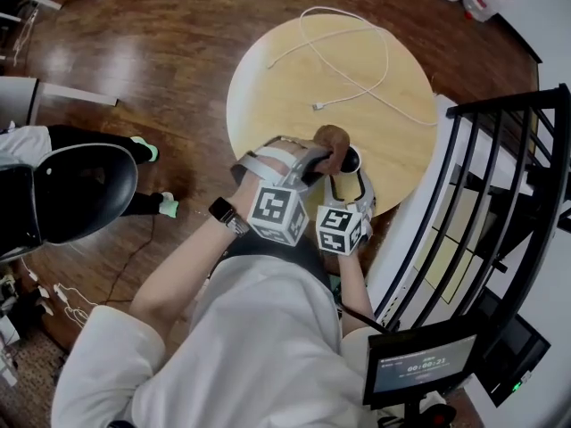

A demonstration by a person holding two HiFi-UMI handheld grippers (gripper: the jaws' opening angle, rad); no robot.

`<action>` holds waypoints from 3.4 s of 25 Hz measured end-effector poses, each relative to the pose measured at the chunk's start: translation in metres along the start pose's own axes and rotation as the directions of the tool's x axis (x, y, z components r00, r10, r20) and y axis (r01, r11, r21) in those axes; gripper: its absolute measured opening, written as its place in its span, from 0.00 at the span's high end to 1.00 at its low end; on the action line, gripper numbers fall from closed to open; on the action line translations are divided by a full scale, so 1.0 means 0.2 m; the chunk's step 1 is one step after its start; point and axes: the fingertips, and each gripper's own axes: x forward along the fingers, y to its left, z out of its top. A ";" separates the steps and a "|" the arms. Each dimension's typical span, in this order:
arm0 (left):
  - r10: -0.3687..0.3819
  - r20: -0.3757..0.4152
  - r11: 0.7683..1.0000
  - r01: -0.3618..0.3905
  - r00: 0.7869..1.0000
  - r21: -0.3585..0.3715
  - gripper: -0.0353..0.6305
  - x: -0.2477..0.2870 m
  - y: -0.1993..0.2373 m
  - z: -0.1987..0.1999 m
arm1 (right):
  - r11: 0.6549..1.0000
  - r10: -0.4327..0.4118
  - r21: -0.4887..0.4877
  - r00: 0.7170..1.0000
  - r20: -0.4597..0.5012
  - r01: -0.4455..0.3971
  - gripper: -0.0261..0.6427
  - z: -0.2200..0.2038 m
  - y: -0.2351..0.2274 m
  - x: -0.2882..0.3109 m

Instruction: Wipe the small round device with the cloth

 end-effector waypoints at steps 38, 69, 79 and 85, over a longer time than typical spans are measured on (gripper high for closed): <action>-0.147 -0.226 0.989 0.146 0.963 -0.023 0.76 0.23 -0.44 -0.29 | 0.975 0.198 -0.106 0.980 0.025 -0.194 0.53 0.03 0.02 0.02; -0.050 -0.122 0.979 0.024 0.991 -0.202 0.76 0.02 -0.24 -0.35 | 0.927 0.373 -0.087 0.917 0.143 -0.364 0.53 0.07 0.00 0.07; 0.013 -0.105 0.983 -0.032 0.994 -0.183 0.76 -0.02 -0.15 -0.26 | 0.944 -0.074 0.323 0.997 0.013 0.066 0.53 0.01 -0.03 0.07; 0.065 -0.074 0.986 -0.075 0.995 -0.149 0.76 -0.05 -0.06 -0.18 | 0.948 0.025 0.317 0.999 -0.020 -0.017 0.47 0.01 -0.02 0.06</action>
